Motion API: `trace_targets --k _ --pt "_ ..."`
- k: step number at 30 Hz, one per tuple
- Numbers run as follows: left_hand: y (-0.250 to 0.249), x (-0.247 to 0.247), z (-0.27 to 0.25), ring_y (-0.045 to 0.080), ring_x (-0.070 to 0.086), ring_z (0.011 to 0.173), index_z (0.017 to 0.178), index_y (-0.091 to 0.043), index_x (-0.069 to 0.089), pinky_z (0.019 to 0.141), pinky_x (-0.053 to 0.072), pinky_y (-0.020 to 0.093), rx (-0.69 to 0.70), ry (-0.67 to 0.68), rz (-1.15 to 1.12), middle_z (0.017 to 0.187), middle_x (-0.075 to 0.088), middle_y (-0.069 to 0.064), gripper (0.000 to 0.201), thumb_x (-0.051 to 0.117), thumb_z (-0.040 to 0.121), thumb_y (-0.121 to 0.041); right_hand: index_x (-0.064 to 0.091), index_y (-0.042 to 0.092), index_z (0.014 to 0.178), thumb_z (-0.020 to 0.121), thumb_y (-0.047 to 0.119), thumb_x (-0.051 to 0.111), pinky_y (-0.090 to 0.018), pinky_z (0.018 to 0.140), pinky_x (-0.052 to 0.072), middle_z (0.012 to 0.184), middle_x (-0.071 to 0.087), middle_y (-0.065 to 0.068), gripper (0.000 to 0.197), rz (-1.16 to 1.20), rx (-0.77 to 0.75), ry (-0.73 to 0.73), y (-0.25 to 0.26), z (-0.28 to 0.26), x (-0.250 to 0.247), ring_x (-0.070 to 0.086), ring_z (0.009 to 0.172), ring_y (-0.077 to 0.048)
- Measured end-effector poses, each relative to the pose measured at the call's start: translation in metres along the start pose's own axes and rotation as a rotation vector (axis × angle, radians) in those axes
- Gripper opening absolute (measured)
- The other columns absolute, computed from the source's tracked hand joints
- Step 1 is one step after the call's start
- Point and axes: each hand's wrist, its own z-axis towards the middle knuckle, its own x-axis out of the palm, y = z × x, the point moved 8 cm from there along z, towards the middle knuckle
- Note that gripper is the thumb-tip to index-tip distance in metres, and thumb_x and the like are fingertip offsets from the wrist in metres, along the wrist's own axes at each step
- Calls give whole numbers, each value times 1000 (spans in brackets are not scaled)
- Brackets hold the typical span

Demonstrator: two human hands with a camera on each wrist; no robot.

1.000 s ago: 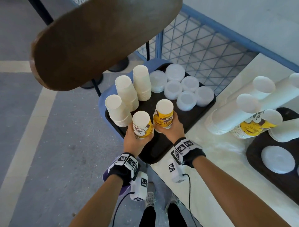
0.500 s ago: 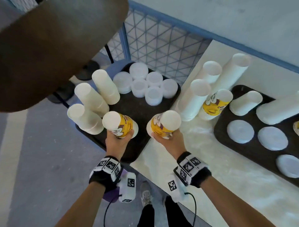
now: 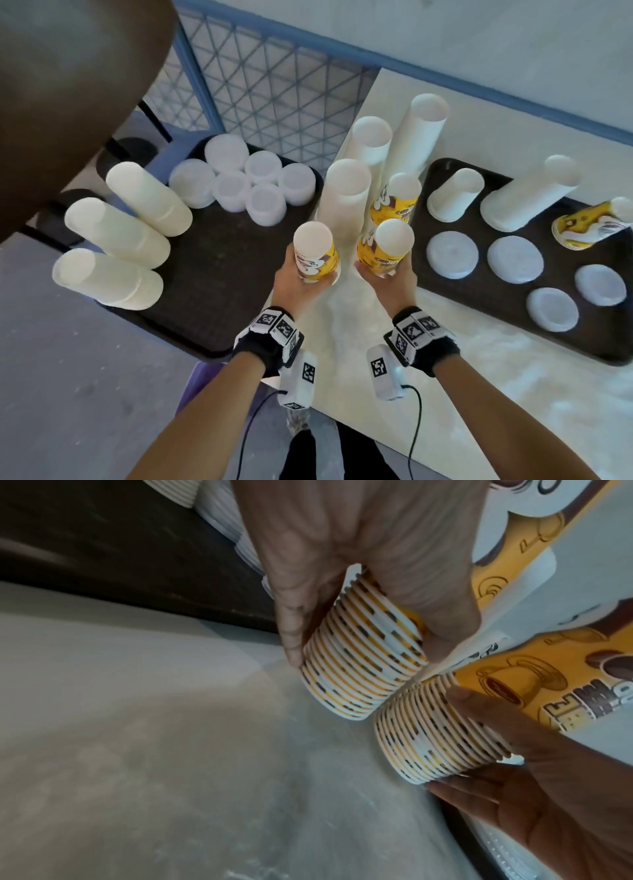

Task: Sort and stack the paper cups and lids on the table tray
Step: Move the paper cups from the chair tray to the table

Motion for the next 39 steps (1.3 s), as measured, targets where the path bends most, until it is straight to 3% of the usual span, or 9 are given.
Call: trace_targets --k 2,6,13,16,19,22,27,31,39 --pt "-4 6 2 8 58 102 126 -25 44 89 42 17 6 16 2 108 61 -11 86 76 49 -47 37 21 135 68 25 82 -35 96 46 123 61 -5 81 -19 11 7 1 3 3 58 113 -26" --pt "-6 15 8 9 57 105 127 -20 43 77 37 0 49 9 76 112 58 -9 74 83 65 -22 36 19 136 70 29 80 -31 92 41 127 59 -6 79 -72 44 24 1 5 6 55 116 -29" --pt "5 14 3 19 49 125 141 -18 28 102 41 32 26 44 120 135 50 1 99 80 58 -33 22 15 142 67 22 82 -32 93 43 135 45 -4 97 7 3 9 -5 -9 5 50 116 -19" --pt "15 -9 -6 19 45 126 140 -16 31 106 38 36 25 23 146 137 47 5 88 79 67 -24 33 11 132 74 15 76 -28 78 46 117 46 -7 73 12 84 -10 -22 -40 3 54 93 -17" --pt "38 -51 -21 16 55 106 127 -14 48 93 45 28 -26 -112 100 119 57 5 56 72 76 -12 51 11 103 80 8 70 -18 64 43 75 58 -3 30 -107 76 213 -28 -75 35 56 60 0" --pt "61 -104 -44 16 58 93 115 -12 55 84 50 27 -92 -312 26 99 59 2 37 67 81 -8 57 14 86 81 5 67 -5 59 41 62 54 6 14 -155 -47 439 2 -94 92 54 57 6" --pt "86 -189 -77 22 58 83 117 -6 49 80 51 33 -157 -655 -69 97 57 7 39 66 82 -8 60 9 99 80 9 69 -7 63 45 72 56 1 21 -50 -270 563 101 -96 188 54 60 -2" --pt "93 -245 -85 21 53 83 122 -4 41 81 52 43 -151 -849 -116 107 51 10 58 75 74 -11 55 10 115 79 17 72 -28 78 53 92 56 -3 41 -49 -392 617 166 -93 252 55 78 -14" --pt "69 -288 -55 22 44 119 134 -10 33 102 40 35 -45 -746 -52 134 40 8 82 82 67 -18 33 11 139 84 19 66 -30 104 34 139 46 -10 64 -258 -661 710 237 -108 329 44 128 -24"
